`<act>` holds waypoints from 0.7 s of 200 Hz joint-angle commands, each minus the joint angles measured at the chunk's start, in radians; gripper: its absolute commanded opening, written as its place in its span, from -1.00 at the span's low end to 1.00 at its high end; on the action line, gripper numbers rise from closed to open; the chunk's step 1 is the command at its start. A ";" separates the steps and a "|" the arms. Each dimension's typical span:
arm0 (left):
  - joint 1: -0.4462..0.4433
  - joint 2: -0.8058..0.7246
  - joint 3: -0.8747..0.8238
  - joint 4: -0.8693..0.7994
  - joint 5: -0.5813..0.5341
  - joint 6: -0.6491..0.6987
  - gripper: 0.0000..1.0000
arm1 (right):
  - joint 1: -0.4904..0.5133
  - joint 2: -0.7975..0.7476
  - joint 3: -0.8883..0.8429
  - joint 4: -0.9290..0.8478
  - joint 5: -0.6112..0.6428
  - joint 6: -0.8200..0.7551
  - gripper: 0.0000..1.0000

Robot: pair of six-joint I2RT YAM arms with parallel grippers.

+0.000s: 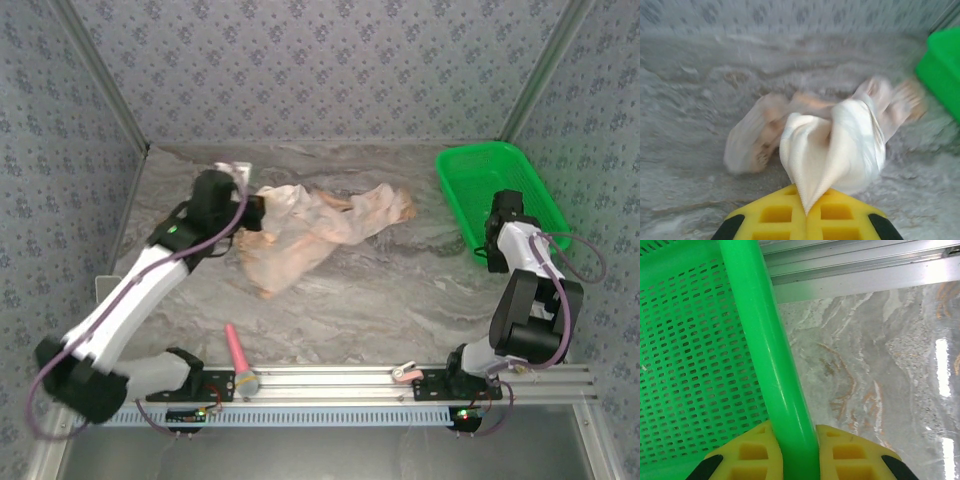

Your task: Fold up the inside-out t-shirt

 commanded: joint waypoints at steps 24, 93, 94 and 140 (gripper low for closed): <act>0.039 0.055 -0.176 0.016 0.156 -0.045 -1.00 | 0.042 0.118 0.137 -0.002 0.139 0.157 -0.89; 0.040 0.177 -0.183 0.095 0.254 -0.063 -1.00 | 0.113 0.269 0.308 -0.002 0.161 0.312 -0.52; 0.040 0.179 -0.183 0.097 0.257 -0.064 -1.00 | 0.113 0.268 0.306 0.001 0.160 0.311 -0.51; -0.010 0.271 -0.116 0.094 0.422 -0.005 -1.00 | 0.148 0.152 0.235 0.125 0.039 0.195 0.22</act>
